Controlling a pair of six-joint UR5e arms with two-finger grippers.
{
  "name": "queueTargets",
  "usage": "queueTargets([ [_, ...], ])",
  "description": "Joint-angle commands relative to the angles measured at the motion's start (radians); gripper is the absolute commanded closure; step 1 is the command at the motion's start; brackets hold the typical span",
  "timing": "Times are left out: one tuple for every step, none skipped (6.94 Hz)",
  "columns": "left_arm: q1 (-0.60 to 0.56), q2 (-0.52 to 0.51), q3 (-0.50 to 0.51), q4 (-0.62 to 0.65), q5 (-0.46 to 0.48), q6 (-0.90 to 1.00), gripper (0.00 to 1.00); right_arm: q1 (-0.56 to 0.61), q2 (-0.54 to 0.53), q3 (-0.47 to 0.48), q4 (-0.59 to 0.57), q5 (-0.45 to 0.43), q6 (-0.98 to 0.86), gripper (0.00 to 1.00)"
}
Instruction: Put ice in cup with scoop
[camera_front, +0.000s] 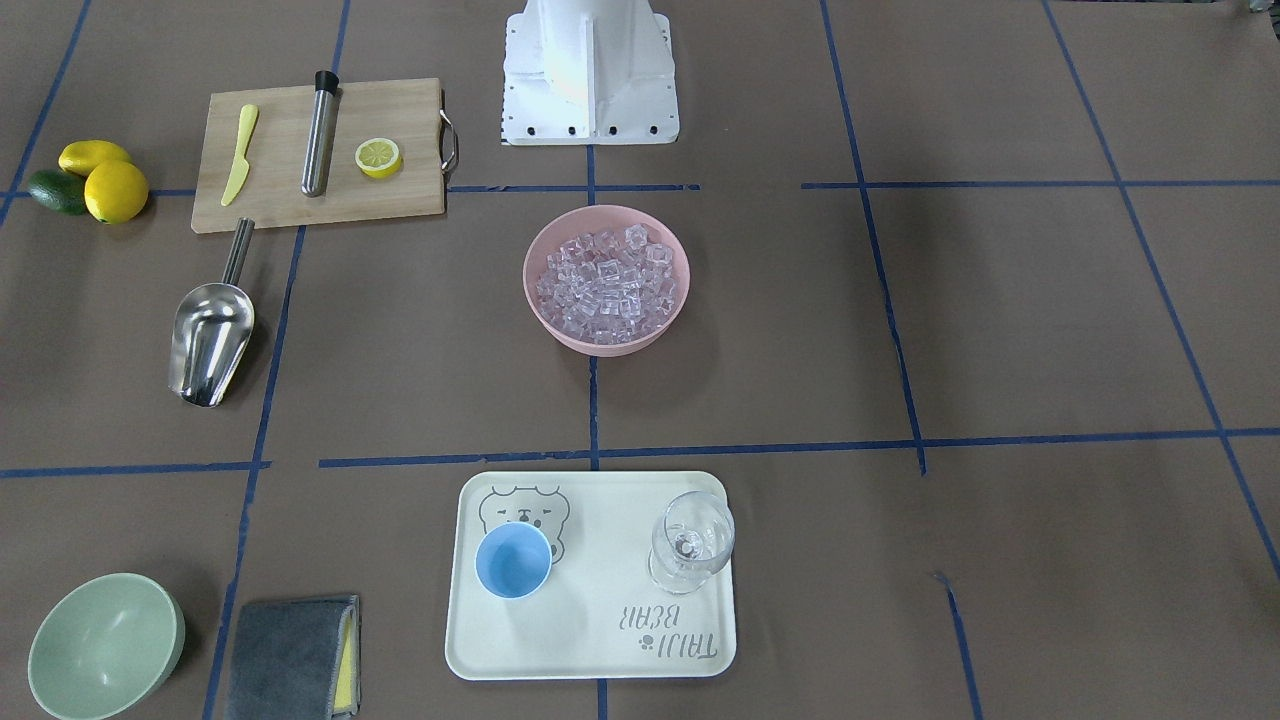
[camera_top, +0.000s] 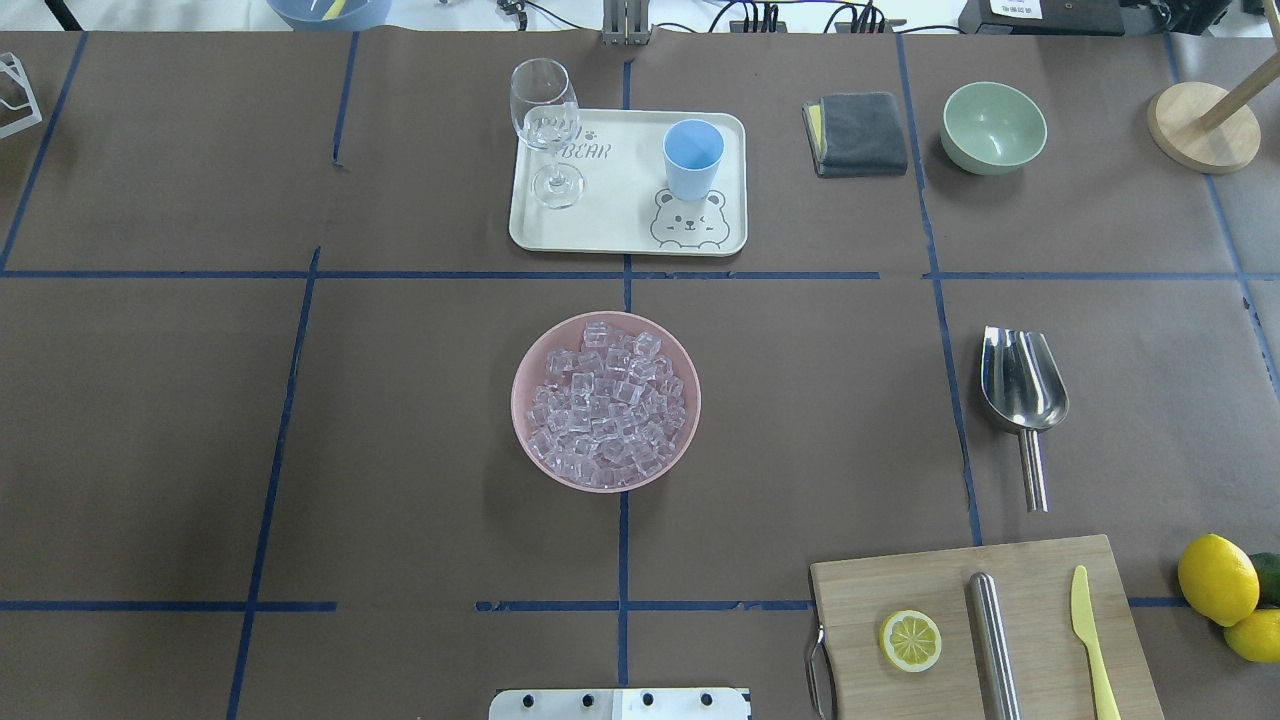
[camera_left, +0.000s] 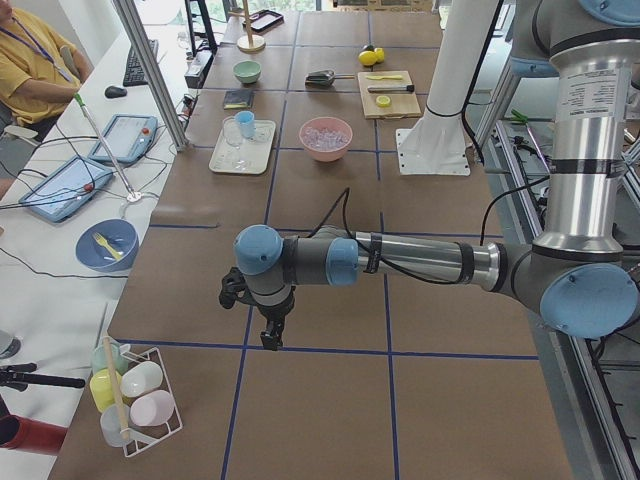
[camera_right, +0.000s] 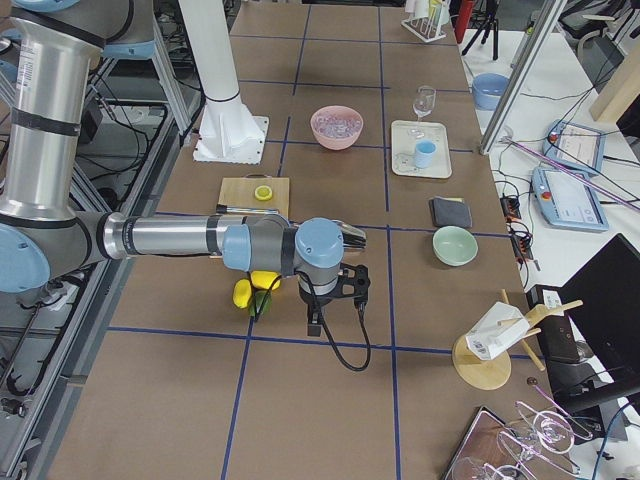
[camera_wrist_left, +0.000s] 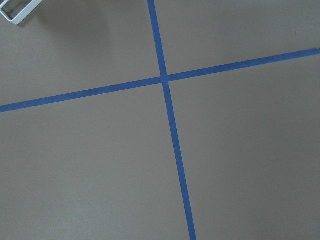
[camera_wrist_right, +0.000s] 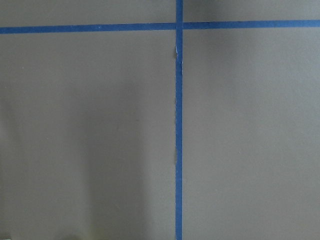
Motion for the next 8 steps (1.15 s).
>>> queueTargets([
  [0.001, 0.000, -0.008, -0.003, 0.002, 0.002, 0.00, 0.000, 0.000, -0.002, 0.000, -0.003, 0.002, 0.00],
  [0.002, 0.000, -0.011, -0.006, 0.002, 0.001, 0.00, 0.000, 0.009, -0.003, 0.001, -0.003, 0.002, 0.00],
  [0.002, -0.003, -0.023, -0.009, 0.002, 0.001, 0.00, 0.000, 0.021, 0.000, 0.003, -0.003, -0.003, 0.00],
  [0.002, -0.011, -0.028, -0.009, 0.003, -0.001, 0.00, 0.000, 0.049, -0.006, 0.001, -0.005, 0.003, 0.00],
  [0.002, -0.029, -0.034, -0.009, 0.003, -0.003, 0.00, 0.000, 0.090, -0.020, 0.001, -0.005, 0.002, 0.00],
  [0.005, -0.049, -0.034, -0.009, 0.003, -0.003, 0.00, -0.008, 0.107, -0.018, 0.001, 0.000, 0.012, 0.00],
  [0.008, -0.125, -0.007, -0.009, 0.002, -0.009, 0.00, -0.009, 0.123, -0.012, 0.003, 0.003, 0.015, 0.00],
  [0.009, -0.166, -0.003, -0.021, -0.003, -0.009, 0.00, -0.011, 0.152, -0.017, 0.001, 0.001, 0.017, 0.00],
])
